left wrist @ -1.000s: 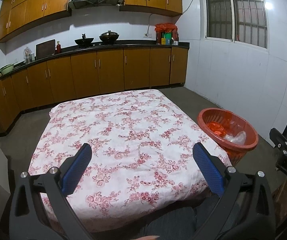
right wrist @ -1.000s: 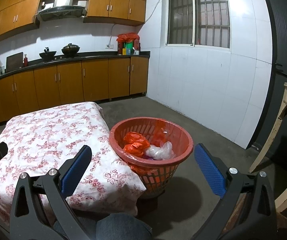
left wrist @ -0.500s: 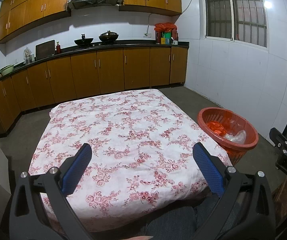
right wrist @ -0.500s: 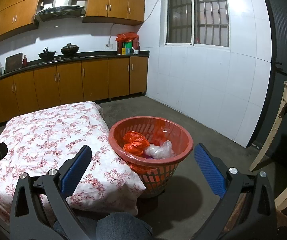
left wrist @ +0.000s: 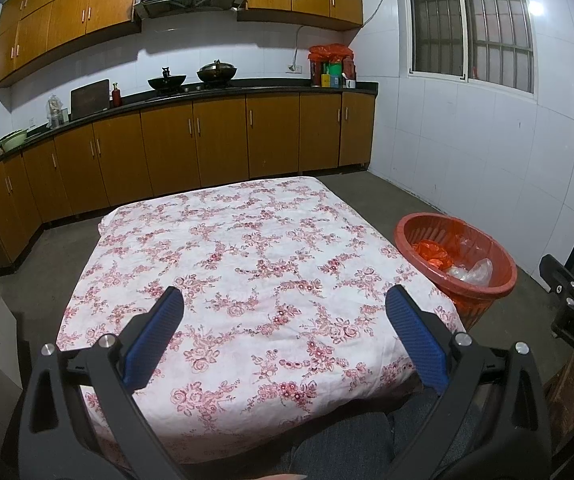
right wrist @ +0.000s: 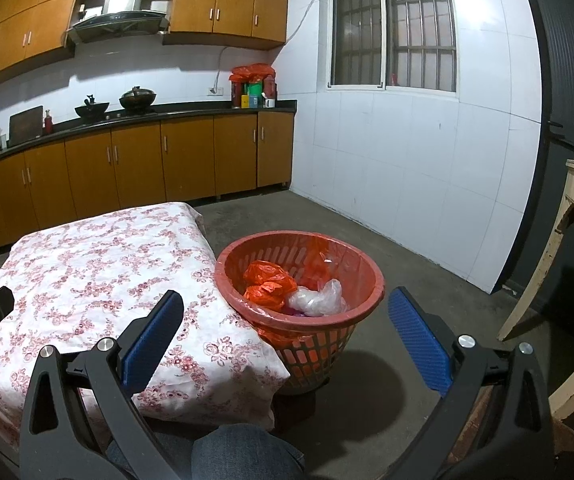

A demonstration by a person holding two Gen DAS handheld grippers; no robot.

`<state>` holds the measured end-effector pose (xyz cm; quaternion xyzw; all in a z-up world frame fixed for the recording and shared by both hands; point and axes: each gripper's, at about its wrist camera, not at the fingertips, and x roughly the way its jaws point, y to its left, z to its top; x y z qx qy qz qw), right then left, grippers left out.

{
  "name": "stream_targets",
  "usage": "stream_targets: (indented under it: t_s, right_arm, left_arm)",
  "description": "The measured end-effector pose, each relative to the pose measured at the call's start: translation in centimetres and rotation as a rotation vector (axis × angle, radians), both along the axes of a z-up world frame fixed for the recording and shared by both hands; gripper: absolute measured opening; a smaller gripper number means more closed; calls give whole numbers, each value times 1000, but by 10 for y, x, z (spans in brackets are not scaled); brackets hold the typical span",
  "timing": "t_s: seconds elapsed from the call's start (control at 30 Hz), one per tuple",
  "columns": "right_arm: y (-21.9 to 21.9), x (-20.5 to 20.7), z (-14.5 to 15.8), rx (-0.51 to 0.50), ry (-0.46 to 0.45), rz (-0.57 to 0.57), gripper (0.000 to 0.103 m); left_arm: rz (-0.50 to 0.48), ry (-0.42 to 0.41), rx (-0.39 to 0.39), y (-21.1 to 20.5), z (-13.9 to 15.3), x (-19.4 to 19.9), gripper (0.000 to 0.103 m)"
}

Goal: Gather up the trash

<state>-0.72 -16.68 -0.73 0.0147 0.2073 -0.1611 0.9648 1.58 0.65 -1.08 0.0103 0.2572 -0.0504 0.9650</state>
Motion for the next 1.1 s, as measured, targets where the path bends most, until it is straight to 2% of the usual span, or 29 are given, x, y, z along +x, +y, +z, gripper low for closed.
stream_targets:
  t_s: [1.1]
  right_arm:
    - [-3, 0, 0, 2, 0, -1, 101]
  left_arm:
    - [1, 4, 2, -2, -1, 0, 99]
